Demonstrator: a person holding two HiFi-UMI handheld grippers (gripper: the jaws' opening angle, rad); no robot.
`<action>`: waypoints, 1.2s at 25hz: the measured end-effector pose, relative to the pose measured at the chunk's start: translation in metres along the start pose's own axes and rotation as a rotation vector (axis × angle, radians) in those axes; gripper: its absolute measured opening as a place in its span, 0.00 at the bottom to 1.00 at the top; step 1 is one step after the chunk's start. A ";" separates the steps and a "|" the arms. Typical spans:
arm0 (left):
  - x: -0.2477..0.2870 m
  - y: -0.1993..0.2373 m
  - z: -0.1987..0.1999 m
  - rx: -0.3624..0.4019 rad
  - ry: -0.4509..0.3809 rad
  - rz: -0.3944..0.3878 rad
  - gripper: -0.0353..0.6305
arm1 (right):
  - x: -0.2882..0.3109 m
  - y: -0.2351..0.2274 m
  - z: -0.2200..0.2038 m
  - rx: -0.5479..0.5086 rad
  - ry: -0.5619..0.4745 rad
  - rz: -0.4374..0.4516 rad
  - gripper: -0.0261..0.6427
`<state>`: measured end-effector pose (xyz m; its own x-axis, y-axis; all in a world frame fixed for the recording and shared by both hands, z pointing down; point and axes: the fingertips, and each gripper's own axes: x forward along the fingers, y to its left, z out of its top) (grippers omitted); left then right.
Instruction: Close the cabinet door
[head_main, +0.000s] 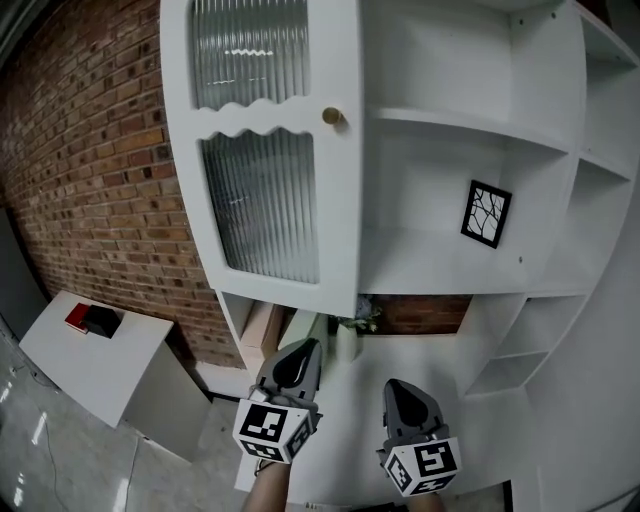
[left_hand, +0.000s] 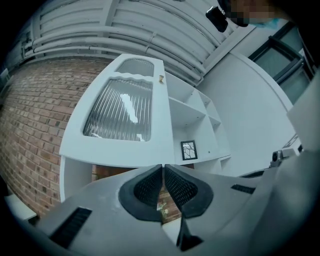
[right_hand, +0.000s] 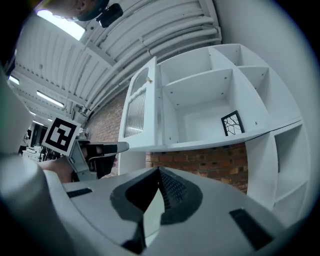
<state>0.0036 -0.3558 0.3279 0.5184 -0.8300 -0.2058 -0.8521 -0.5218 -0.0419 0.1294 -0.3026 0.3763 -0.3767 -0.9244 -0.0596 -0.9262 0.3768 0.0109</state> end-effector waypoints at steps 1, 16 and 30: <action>-0.007 0.002 0.000 -0.009 0.002 0.001 0.09 | -0.001 0.005 0.000 -0.013 0.004 -0.003 0.04; -0.081 0.029 -0.017 -0.049 0.038 0.056 0.09 | -0.001 0.046 0.000 -0.051 0.010 -0.028 0.04; -0.086 0.039 -0.021 -0.053 0.040 0.077 0.09 | 0.005 0.049 -0.004 -0.055 0.030 -0.027 0.04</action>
<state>-0.0731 -0.3091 0.3645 0.4548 -0.8747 -0.1675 -0.8851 -0.4648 0.0242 0.0818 -0.2886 0.3806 -0.3510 -0.9359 -0.0303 -0.9351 0.3486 0.0646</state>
